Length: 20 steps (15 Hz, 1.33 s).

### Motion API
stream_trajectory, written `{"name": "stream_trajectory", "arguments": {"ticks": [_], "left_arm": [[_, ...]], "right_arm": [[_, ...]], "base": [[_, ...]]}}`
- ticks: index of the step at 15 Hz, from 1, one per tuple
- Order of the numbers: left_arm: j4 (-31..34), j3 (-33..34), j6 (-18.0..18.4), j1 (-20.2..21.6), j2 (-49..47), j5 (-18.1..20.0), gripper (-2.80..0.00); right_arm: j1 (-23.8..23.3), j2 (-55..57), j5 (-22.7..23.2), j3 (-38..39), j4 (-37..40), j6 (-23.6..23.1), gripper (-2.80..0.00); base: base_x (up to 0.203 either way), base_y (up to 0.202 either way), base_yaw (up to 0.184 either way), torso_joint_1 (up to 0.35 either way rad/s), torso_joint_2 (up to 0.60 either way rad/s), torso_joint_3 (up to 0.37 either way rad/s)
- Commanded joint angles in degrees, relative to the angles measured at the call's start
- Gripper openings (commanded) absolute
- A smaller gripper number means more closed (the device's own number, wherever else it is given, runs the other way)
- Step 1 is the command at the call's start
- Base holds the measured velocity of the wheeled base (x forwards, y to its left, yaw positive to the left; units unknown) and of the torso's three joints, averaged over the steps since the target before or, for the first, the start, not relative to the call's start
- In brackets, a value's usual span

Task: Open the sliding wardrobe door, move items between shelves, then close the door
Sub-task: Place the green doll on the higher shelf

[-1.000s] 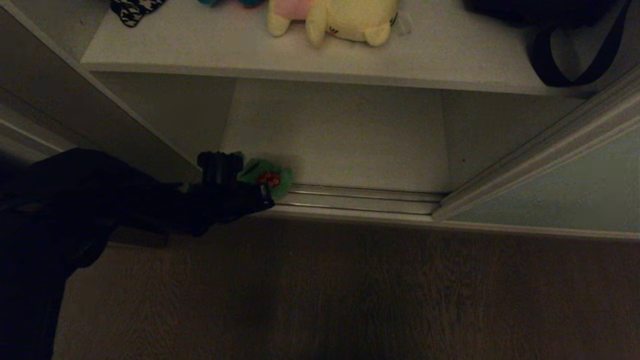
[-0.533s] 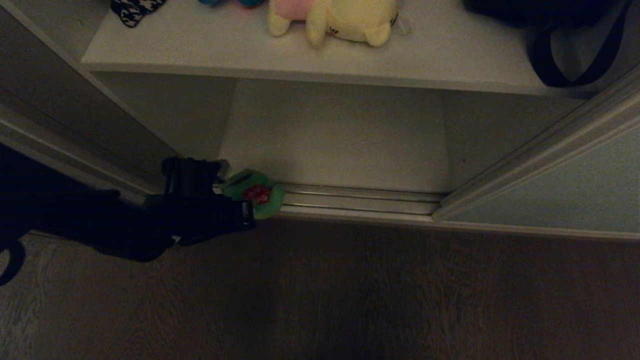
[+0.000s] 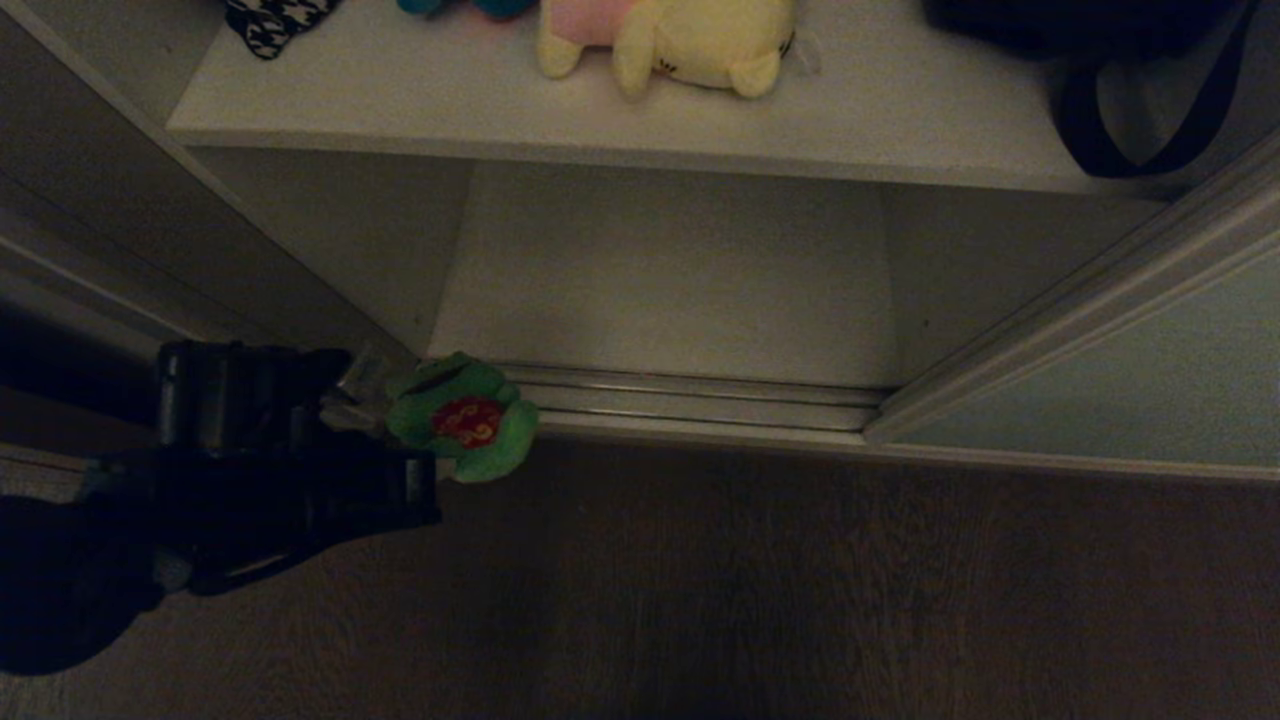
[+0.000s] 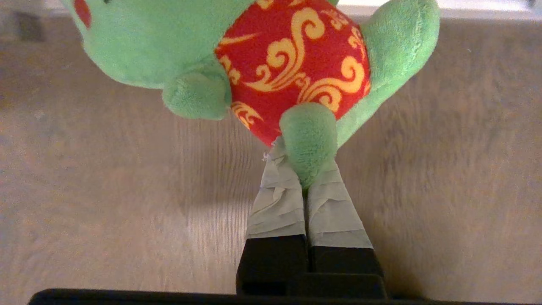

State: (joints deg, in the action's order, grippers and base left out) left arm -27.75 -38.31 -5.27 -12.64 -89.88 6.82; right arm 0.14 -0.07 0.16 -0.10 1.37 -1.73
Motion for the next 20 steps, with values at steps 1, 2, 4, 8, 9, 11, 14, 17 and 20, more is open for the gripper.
{"name": "stream_trajectory", "arguments": {"ticks": [1,2,4,8,9,11,14,17,20], "left_arm": [[0.83,4.84,0.15,-0.01,9.25,0.06,-2.8],[3.25,5.48,0.37,-0.05,11.77,0.05,-2.8],[10.59,6.82,2.69,-0.09,16.96,0.83,-2.8],[20.4,8.27,4.33,-0.1,23.28,3.19,-2.8],[21.59,8.3,4.98,-0.1,24.89,3.32,-2.8],[23.74,8.51,5.92,-0.1,26.83,3.4,-2.8],[24.39,7.74,5.89,-0.1,30.13,3.53,-2.8],[24.42,7.6,5.8,-0.1,34.25,3.47,-2.8],[27.71,5.25,5.61,-0.07,36.35,3.46,-2.8]], "right_arm": [[-0.05,-0.01,0.02,0.01,0.01,-0.03,-2.8],[0.04,-0.02,0.02,0.01,0.04,-0.03,-2.8],[0.04,-0.01,0.02,0.01,-0.04,-0.03,-2.8],[-0.05,-0.01,0.02,0.01,-0.03,-0.03,-2.8],[0.04,-0.03,0.02,0.01,-0.04,-0.03,-2.8],[0.04,-0.02,0.02,0.01,0.03,-0.03,-2.8],[0.02,-0.01,0.02,0.01,-0.05,-0.03,-2.8],[0.04,-0.02,0.02,0.01,0.02,-0.03,-2.8],[0.04,-0.01,0.02,0.01,0.01,-0.03,-2.8]], "base": [[0.0,0.0,0.0,-0.003,0.0,0.133],[0.0,0.0,0.0,0.004,0.0,0.167],[0.0,0.0,0.0,0.001,0.0,0.19],[0.0,0.0,0.0,0.0,0.0,0.198],[0.0,0.0,0.0,-0.002,0.0,0.198],[0.0,0.0,0.0,0.001,0.0,0.207],[0.0,0.0,0.0,0.002,0.0,0.204],[0.0,0.0,0.0,-0.001,0.0,0.2],[0.0,0.0,0.0,-0.001,0.01,0.203]]}}
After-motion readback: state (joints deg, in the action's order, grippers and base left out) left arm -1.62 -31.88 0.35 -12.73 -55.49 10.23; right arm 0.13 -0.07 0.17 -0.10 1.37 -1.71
